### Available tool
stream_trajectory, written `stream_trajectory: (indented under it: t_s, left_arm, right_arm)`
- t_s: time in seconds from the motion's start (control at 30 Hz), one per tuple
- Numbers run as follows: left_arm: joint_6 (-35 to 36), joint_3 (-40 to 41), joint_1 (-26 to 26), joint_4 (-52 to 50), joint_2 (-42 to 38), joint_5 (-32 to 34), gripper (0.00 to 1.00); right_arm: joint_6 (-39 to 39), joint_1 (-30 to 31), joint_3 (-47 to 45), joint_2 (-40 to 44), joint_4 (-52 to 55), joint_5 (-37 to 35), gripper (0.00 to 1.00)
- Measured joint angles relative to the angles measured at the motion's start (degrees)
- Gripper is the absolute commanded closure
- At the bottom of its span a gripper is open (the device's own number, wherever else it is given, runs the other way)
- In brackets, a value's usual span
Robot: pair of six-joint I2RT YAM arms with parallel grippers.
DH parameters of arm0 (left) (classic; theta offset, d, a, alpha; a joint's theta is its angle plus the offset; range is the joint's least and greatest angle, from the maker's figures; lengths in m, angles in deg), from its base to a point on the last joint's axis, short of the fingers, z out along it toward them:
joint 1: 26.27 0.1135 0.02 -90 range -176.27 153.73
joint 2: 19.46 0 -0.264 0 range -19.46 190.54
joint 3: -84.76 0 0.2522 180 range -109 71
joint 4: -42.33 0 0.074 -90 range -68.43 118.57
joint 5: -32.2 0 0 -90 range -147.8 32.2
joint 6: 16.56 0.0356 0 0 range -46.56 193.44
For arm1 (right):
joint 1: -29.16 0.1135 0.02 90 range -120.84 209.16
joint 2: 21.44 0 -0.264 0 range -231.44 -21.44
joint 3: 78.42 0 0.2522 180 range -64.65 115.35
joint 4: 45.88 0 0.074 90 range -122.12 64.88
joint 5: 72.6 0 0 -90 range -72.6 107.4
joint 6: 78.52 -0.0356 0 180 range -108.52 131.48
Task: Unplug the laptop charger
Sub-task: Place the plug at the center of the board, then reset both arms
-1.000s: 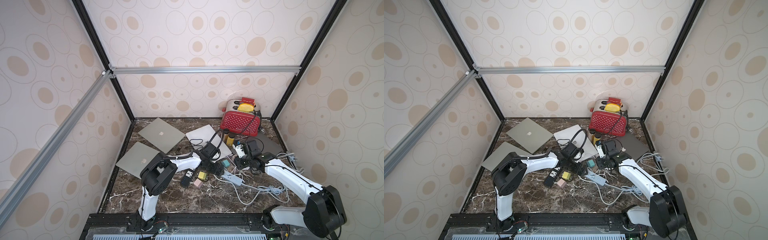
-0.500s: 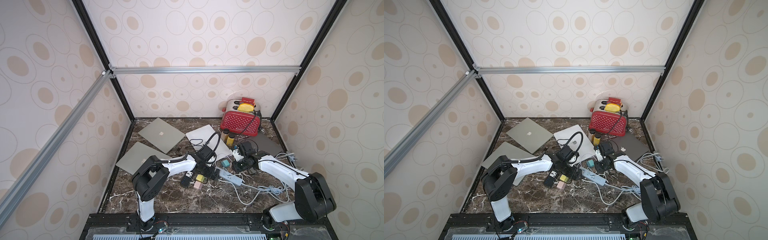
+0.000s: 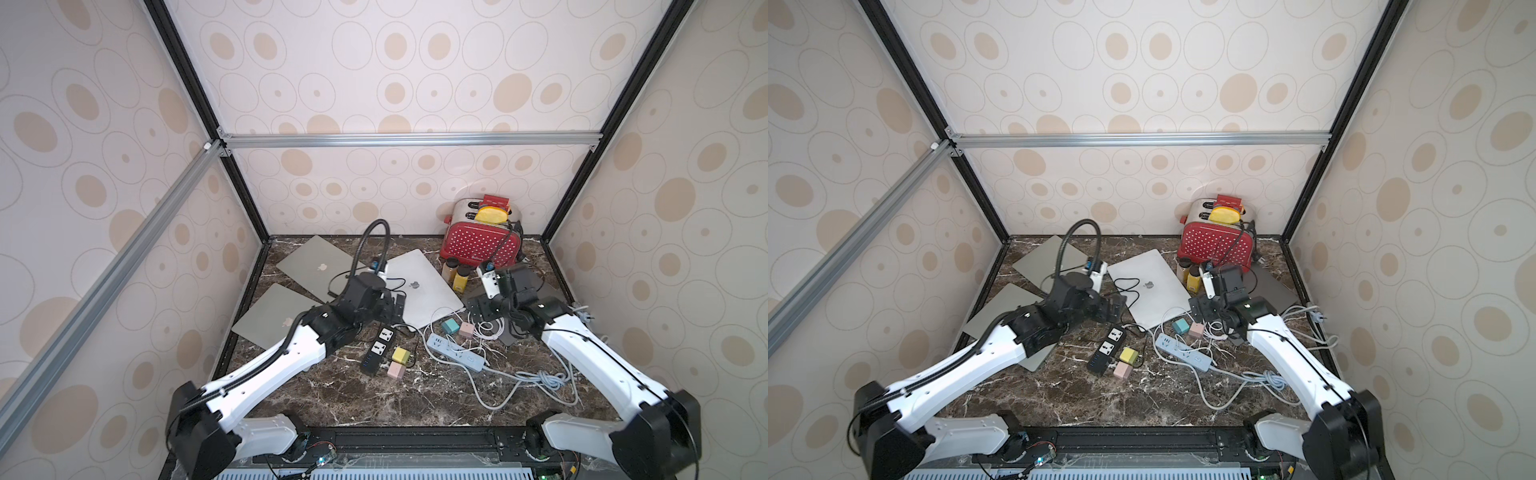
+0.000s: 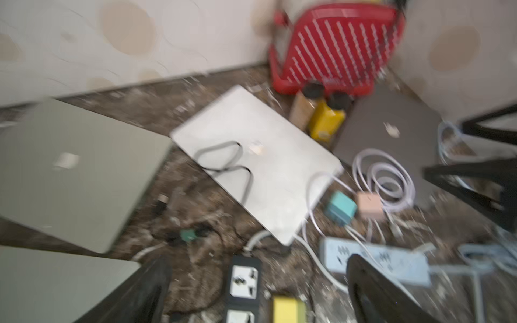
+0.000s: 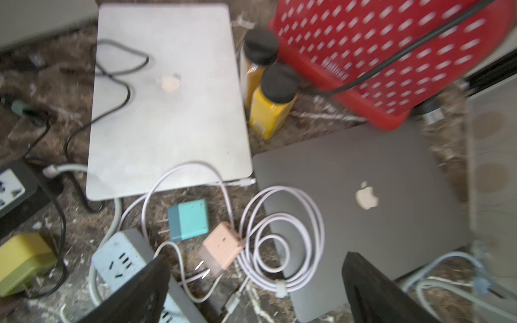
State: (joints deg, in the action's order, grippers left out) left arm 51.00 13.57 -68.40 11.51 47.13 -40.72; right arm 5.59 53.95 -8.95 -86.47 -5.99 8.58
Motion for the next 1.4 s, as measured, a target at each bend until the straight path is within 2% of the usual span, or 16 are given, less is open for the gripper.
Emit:
stream_trajectory:
  t_s: [0.07,0.17,0.3,0.43,0.5,0.57,0.73,0.83,1.0,1.13,1.27,1.4]
  left_arm:
    - [1.2,3.6,1.6,3.7,-3.0,5.4,0.01]
    - [4.8,4.5,5.2,5.9,-1.2,10.6,0.01]
    - [8.4,4.3,12.5,6.9,5.4,15.1,0.01]
    - [8.8,8.7,22.5,10.4,7.4,17.2,0.01]
    - [9.7,12.0,25.4,12.4,7.6,19.6,0.01]
    - [10.8,14.9,26.0,14.1,8.7,21.6,0.01]
    - [14.6,19.9,26.3,23.0,12.7,25.7,0.01]
    - [17.1,24.9,27.7,34.3,14.5,25.7,0.01]
    - [21.0,30.3,31.2,50.0,19.9,23.0,0.01]
    - [21.2,32.6,35.0,56.1,20.1,17.7,0.01]
    - [21.4,34.2,35.9,61.2,19.6,14.4,0.01]
    - [21.4,35.4,37.2,64.8,20.2,9.2,0.01]
  right_arm:
    - [1.1,-2.7,-1.7,5.5,-3.2,-0.9,0.00]
    - [1.5,-8.7,-3.8,8.7,-8.4,-1.8,0.00]
    - [0.0,-18.9,-6.4,2.3,-16.4,-0.3,0.00]
    - [0.6,-26.3,-14.1,-4.7,-26.3,6.9,0.00]
    - [2.5,-27.0,-19.5,-4.9,-31.9,9.6,0.00]
    - [4.4,-27.0,-23.7,-5.0,-37.1,12.0,0.00]
    - [6.2,-27.0,-25.9,-10.7,-49.4,15.5,0.00]
    - [7.6,-27.0,-26.1,-12.3,-53.4,15.5,0.00]
    - [8.8,-27.0,-23.3,-12.5,-51.4,14.9,0.00]
    - [7.9,-27.0,-27.1,-13.7,-57.7,14.5,0.00]
    - [7.8,-26.9,-30.1,-20.2,-62.3,14.1,0.00]
    - [7.9,-26.0,-32.1,-23.2,-66.3,11.8,0.00]
